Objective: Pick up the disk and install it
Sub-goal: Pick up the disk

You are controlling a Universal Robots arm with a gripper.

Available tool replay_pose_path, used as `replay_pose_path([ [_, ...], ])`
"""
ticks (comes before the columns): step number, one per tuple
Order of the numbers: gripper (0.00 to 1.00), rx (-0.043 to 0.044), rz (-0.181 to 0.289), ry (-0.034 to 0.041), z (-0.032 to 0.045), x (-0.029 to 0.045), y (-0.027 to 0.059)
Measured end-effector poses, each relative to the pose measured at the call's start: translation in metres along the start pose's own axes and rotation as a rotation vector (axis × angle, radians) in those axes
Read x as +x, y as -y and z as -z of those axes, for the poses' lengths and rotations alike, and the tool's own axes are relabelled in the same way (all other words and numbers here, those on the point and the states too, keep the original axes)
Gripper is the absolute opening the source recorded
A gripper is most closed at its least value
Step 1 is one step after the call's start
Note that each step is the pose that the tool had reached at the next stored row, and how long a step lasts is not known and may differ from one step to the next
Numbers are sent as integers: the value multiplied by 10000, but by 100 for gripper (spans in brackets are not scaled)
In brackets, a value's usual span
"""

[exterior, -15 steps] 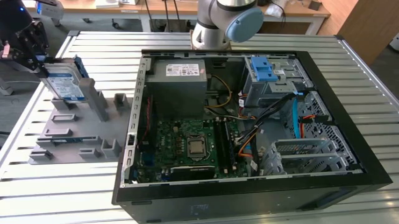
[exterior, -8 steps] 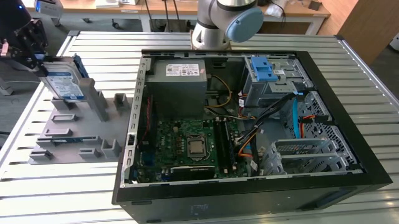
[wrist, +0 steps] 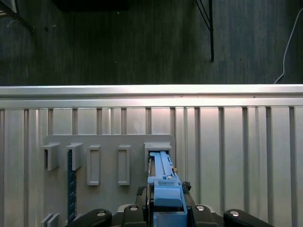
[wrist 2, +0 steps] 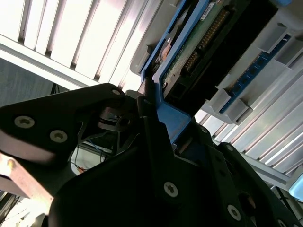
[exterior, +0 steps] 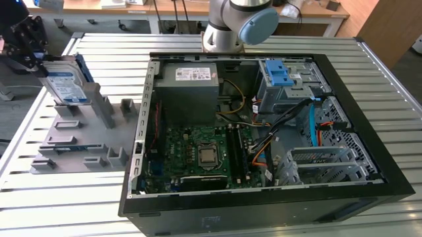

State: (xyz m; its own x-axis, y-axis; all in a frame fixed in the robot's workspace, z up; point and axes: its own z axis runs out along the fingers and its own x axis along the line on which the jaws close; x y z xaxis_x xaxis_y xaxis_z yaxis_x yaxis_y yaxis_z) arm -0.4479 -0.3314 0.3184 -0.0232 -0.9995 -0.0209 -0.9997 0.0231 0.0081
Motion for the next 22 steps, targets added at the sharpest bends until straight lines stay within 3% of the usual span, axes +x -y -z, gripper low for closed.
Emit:
replay_pose_path([
  [12, 36, 0, 0, 0, 201, -4, -2],
  [22, 36, -1, 0, 0, 301, -6, -3],
])
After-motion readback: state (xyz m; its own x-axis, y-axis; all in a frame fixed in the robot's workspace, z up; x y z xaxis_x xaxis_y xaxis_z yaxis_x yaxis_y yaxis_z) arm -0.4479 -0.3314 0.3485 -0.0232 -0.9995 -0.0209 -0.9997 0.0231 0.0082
